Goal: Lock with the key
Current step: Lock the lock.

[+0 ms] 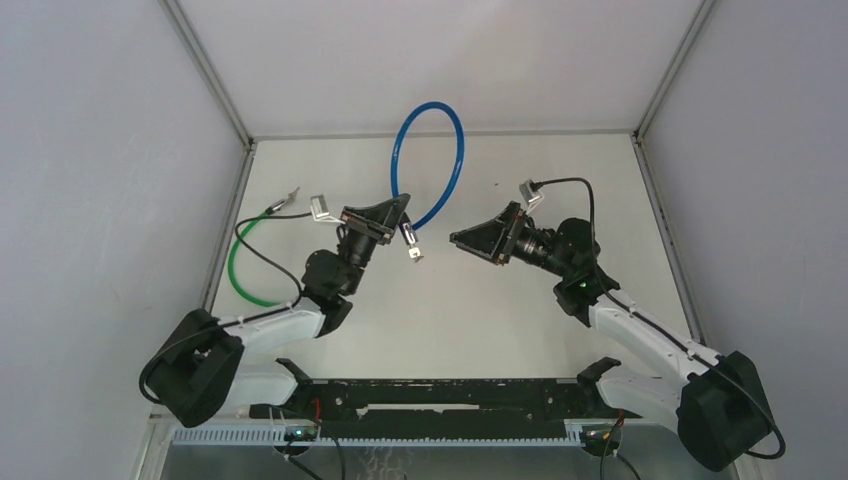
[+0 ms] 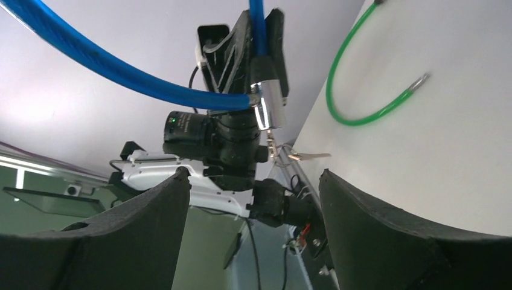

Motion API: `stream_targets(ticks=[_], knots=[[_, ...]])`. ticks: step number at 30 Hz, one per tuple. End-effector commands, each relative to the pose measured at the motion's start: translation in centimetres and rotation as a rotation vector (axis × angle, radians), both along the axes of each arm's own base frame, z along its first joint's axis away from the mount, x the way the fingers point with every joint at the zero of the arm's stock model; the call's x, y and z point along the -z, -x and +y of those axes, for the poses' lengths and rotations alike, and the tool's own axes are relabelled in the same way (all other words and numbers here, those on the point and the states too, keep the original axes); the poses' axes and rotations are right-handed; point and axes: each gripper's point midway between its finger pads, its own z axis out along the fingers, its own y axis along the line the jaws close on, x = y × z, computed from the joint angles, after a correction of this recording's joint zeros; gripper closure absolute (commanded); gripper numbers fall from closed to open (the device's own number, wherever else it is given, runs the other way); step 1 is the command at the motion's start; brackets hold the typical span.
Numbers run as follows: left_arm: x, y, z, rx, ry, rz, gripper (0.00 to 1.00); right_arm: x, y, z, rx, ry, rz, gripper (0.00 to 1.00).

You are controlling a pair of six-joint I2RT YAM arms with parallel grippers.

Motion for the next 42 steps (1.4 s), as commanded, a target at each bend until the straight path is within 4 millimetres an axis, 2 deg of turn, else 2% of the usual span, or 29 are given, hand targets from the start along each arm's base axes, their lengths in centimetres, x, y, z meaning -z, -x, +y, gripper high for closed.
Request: stream_targets(ticks=[1, 5, 8, 12, 14, 18, 21, 25, 32, 37, 42], knots=[[-8.6, 1.4, 2.7, -0.056, 0.149, -0.159, 1.0, -3.7, -0.9, -1.9, 0.078, 0.02, -0.275, 0.15], [-9.3, 1.9, 3.4, -0.064, 0.146, -0.157, 1.0, -2.8, -2.7, -3.1, 0.124, 0.089, -0.3, 0.13], [-9.4, 2.4, 3.9, -0.06, 0.194, -0.161, 1.0, -2.0, -3.2, -2.6, 0.111, 0.116, -0.35, 0.13], [-9.9, 3.0, 3.9, -0.028, 0.232, -0.191, 1.0, -3.5, -1.8, -0.8, -0.038, 0.001, -0.42, 0.15], [-10.0, 3.2, 3.7, -0.011, 0.243, -0.2, 1.0, -4.4, -0.5, 0.1, -0.168, -0.064, -0.462, 0.15], [-9.6, 3.2, 3.4, 0.008, 0.244, -0.193, 1.0, -3.9, -0.2, 1.7, -0.337, -0.1, -0.459, 0.18], [-9.5, 3.2, 3.3, 0.015, 0.246, -0.189, 1.0, -4.2, 1.0, 2.7, -0.466, -0.119, -0.5, 0.2], [-9.3, 3.3, 3.3, 0.02, 0.249, -0.185, 1.0, -4.5, 0.9, 4.0, -0.551, -0.118, -0.499, 0.24], [-9.3, 3.5, 2.7, 0.058, 0.252, -0.183, 1.0, -4.4, 0.7, 5.5, -0.691, -0.084, -0.458, 0.36], [-9.4, 3.7, 2.6, 0.072, 0.254, -0.19, 1.0, -4.2, 0.5, 6.6, -0.743, -0.081, -0.421, 0.4], [-9.6, 4.0, 2.7, 0.064, 0.228, -0.203, 1.0, -4.0, 0.2, 7.3, -0.758, -0.078, -0.399, 0.39]])
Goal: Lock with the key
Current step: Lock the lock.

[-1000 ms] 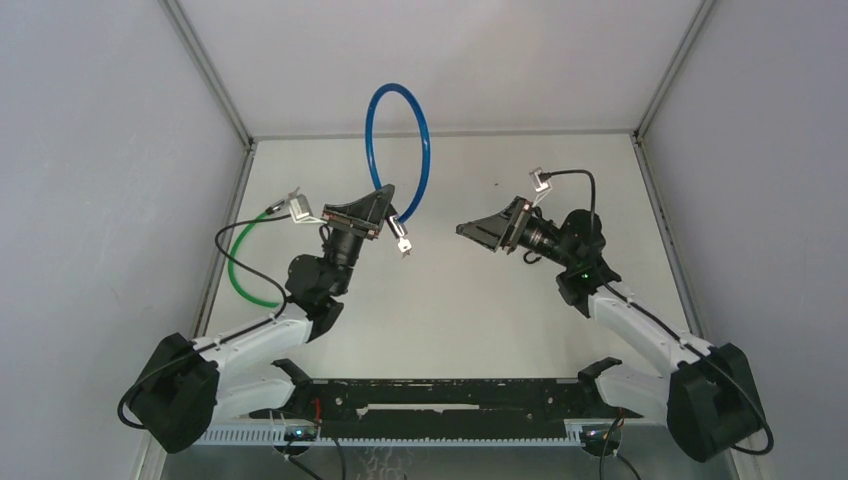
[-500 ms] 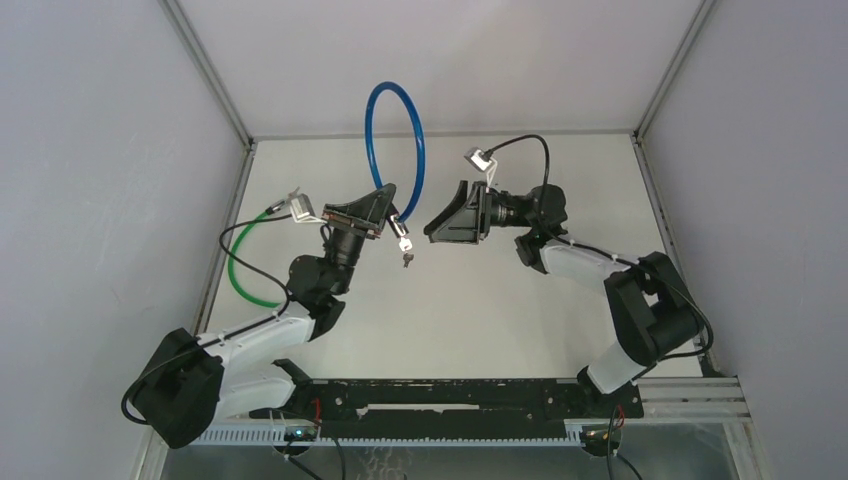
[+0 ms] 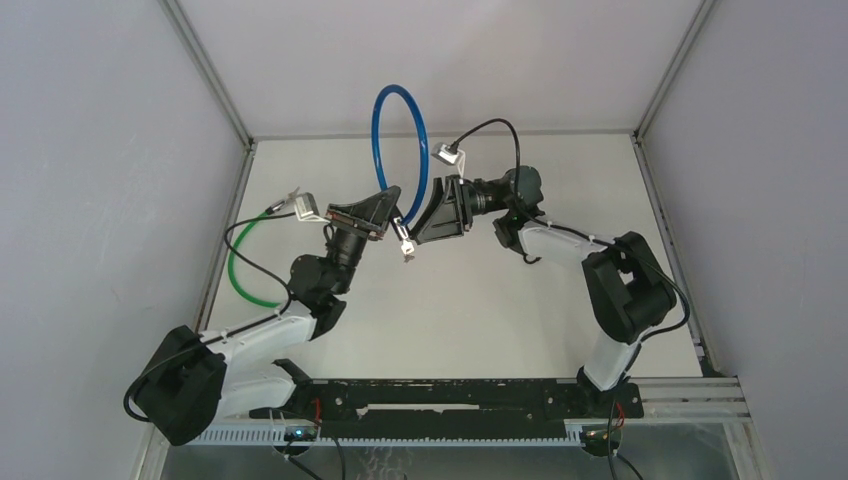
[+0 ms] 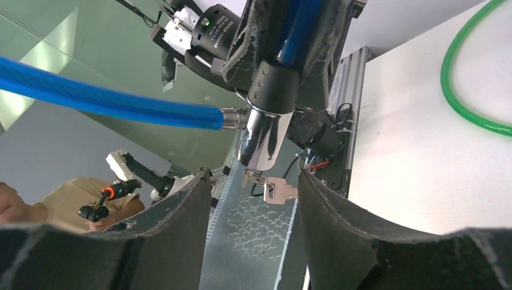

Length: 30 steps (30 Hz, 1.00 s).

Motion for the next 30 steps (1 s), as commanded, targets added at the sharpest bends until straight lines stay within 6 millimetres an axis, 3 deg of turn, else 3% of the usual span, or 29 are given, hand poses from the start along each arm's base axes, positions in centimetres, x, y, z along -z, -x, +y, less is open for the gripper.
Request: stream_targets(ticks=[1, 7, 11, 13, 16, 21, 25, 30], knots=[[-4.1, 1.8, 1.1, 0.01, 0.067, -0.121, 1.0, -1.1, 0.3, 0.6, -0.03, -0.014, -0.034, 0.39], [-3.5, 2.2, 1.7, -0.003, 0.073, -0.114, 1.0, -1.8, -0.3, 0.8, -0.002, -0.029, 0.018, 0.4], [-3.2, 2.6, 3.5, -0.062, 0.112, -0.114, 1.0, -2.2, -2.4, -1.1, 0.155, -0.123, 0.145, 0.41], [-3.4, 2.8, 4.1, -0.089, 0.118, -0.122, 1.0, -1.2, -3.0, -1.8, 0.253, -0.147, 0.174, 0.41], [-3.7, 3.1, 5.0, -0.138, 0.128, -0.118, 1.0, 1.8, -3.7, -1.9, 0.415, -0.085, 0.175, 0.41], [-3.1, 2.9, 6.6, -0.194, 0.187, -0.043, 1.0, 2.7, -4.3, -1.2, 0.696, -0.021, 0.029, 0.34], [-2.9, 2.9, 7.5, -0.216, 0.256, -0.007, 1.0, 1.2, -4.4, -1.9, 0.949, -0.103, -0.105, 0.27], [-3.4, 3.1, 7.7, -0.236, 0.251, -0.006, 1.0, -0.8, -3.3, -1.2, 0.907, -0.214, -0.125, 0.25]])
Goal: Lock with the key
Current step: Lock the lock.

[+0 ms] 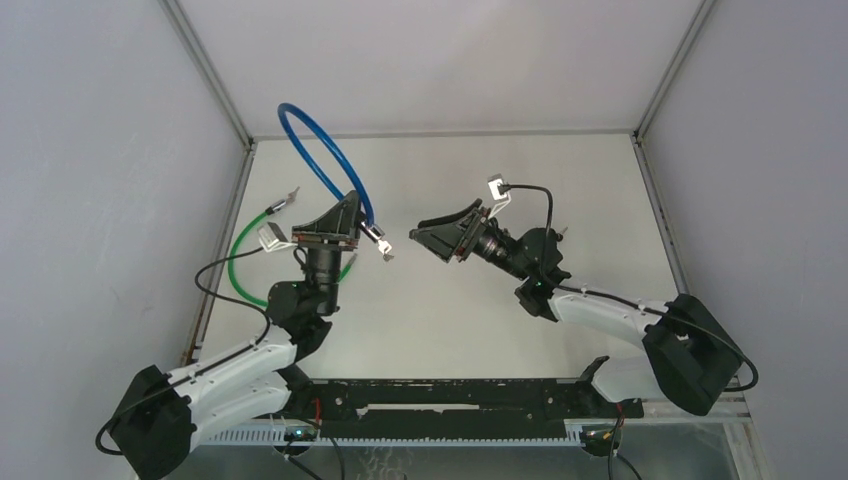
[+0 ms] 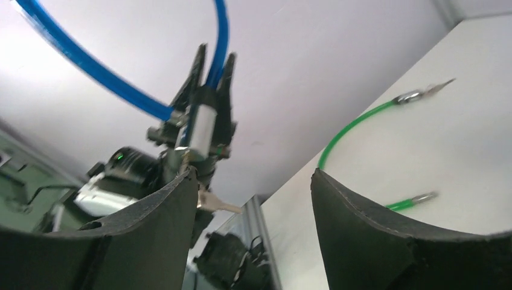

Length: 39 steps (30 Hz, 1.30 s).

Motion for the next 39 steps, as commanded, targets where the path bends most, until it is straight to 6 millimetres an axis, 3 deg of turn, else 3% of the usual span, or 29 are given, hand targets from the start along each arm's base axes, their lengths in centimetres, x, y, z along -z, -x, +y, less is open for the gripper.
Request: stream_targets(ticks=[1, 11, 20, 30, 39], knots=[[-1.8, 0.8, 1.4, -0.032, 0.074, -0.036, 1.0, -1.0, -2.2, -0.6, 0.137, -0.044, -0.098, 0.25], [-1.1, 0.4, 1.7, -0.063, 0.054, -0.007, 1.0, -2.2, 0.5, 0.2, 0.063, -0.042, -0.187, 0.31], [-1.8, 1.1, 1.5, -0.027, 0.086, -0.057, 1.0, -2.8, 2.0, 0.8, -0.015, 0.089, -0.266, 0.3], [-2.9, 1.8, 2.3, -0.032, 0.095, -0.052, 1.0, -2.5, 0.6, 1.0, 0.134, 0.149, -0.285, 0.27], [-2.9, 1.6, 1.8, -0.066, -0.06, -0.012, 1.0, -4.7, 1.4, 0.7, 0.121, 0.045, -0.206, 0.27]])
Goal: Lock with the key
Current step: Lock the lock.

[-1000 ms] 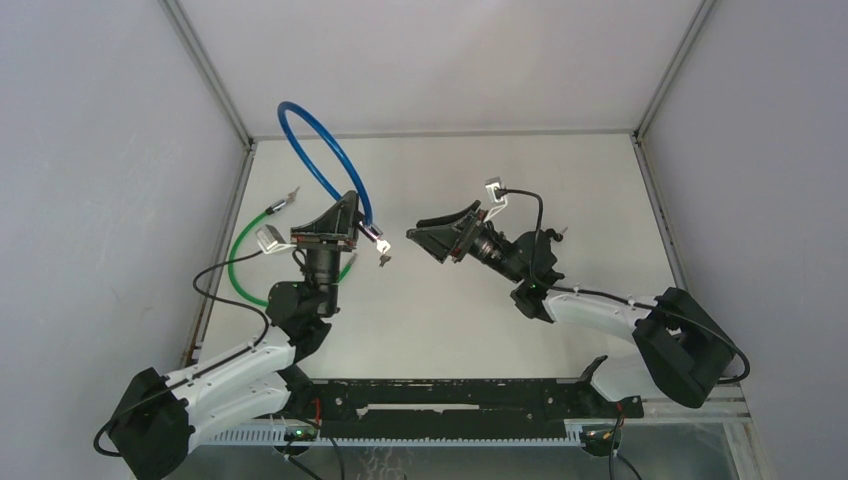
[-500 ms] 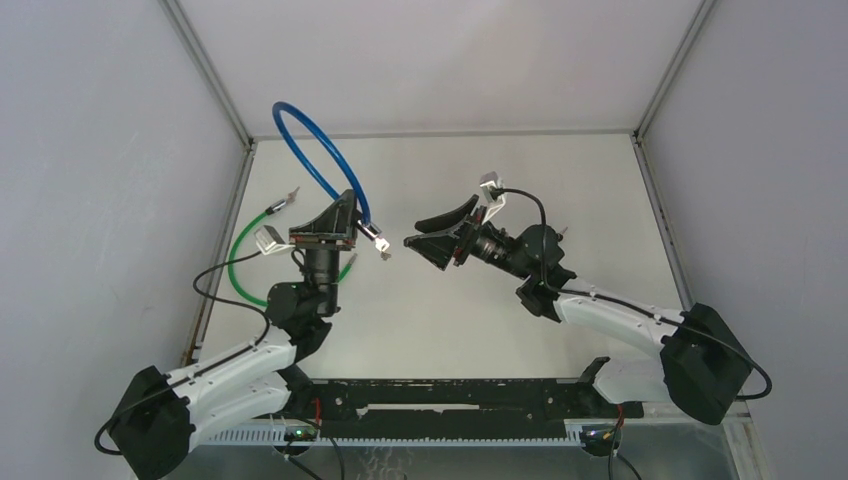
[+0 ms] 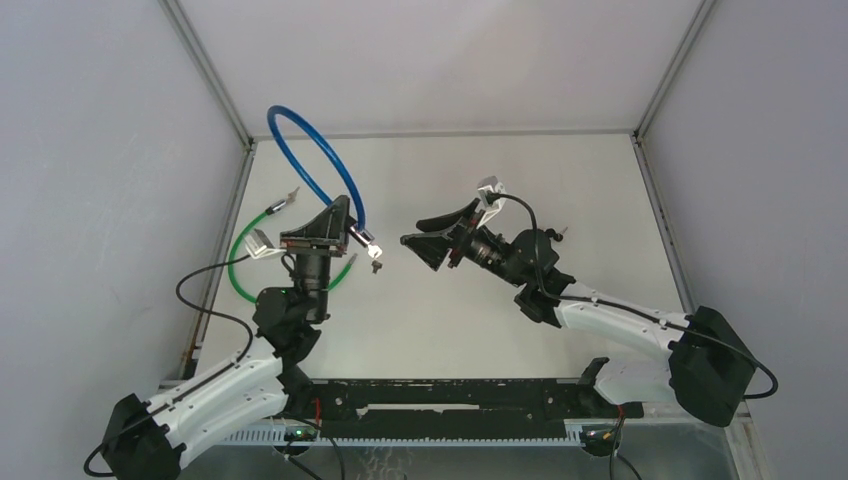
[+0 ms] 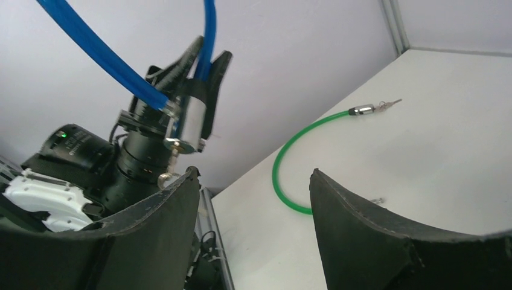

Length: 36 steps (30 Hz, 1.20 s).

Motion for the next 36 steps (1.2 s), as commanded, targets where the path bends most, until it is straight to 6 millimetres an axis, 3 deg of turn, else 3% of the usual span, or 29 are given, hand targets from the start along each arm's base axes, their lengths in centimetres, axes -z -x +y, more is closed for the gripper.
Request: stream_targets(ticks=[1, 8, 17, 25, 36], knots=[[-2.6, 0.6, -0.3, 0.006, -0.033, -0.054, 1.0, -4.6, 1.2, -0.1, -0.028, -0.136, -0.011, 0.27], [-3.2, 0.9, -1.3, 0.051, -0.038, -0.097, 1.0, -4.3, 2.6, 2.1, -0.098, -0.123, -0.011, 0.27], [-2.9, 1.6, -1.0, 0.045, -0.042, -0.141, 1.0, -3.5, 2.5, 2.4, -0.122, -0.136, 0.072, 0.31], [-2.5, 1.9, -1.6, 0.075, -0.042, -0.171, 1.0, -2.9, 3.1, 2.6, -0.163, -0.105, 0.062, 0.48], [-2.3, 2.0, -1.7, 0.095, -0.035, -0.177, 1.0, -3.1, 3.7, 2.3, -0.213, -0.118, 0.033, 0.46]])
